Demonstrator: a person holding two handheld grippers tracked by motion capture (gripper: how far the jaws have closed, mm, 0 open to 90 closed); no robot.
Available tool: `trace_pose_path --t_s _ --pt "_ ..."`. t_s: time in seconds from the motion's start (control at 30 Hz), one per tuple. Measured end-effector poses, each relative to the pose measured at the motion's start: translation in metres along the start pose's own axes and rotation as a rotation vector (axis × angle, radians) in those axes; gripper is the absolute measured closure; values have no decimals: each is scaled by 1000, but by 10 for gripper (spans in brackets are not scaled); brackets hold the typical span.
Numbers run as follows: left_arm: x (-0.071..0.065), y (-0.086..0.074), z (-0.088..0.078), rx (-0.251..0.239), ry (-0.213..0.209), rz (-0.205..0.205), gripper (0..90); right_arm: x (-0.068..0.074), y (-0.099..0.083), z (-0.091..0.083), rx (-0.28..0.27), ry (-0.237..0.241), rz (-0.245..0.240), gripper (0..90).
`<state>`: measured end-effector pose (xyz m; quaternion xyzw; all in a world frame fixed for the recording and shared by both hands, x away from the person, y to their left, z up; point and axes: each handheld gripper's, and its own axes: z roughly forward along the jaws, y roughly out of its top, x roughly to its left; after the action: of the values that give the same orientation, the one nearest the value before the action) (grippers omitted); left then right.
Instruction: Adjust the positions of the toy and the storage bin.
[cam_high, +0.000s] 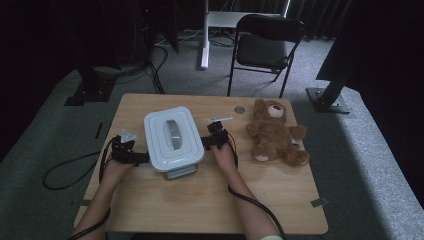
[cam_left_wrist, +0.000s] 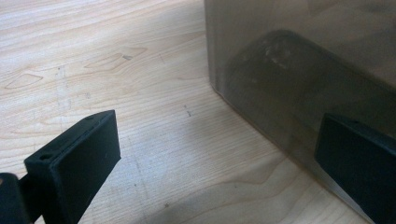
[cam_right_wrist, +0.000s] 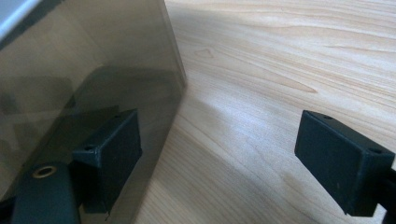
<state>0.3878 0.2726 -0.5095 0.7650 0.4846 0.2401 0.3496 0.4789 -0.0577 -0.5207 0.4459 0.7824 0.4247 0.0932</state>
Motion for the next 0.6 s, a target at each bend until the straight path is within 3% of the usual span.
trace_pose_path --t_s 0.2,0.37,0.6 --pt "-4 -1 -4 16 15 -13 11 0 -2 -1 23 63 -13 155" --pt "-14 -5 -13 25 22 34 18 1 -10 -6 13 96 -32 155" --pt "-30 -15 -23 19 13 41 18 2 -25 -18 1 132 -38 158"
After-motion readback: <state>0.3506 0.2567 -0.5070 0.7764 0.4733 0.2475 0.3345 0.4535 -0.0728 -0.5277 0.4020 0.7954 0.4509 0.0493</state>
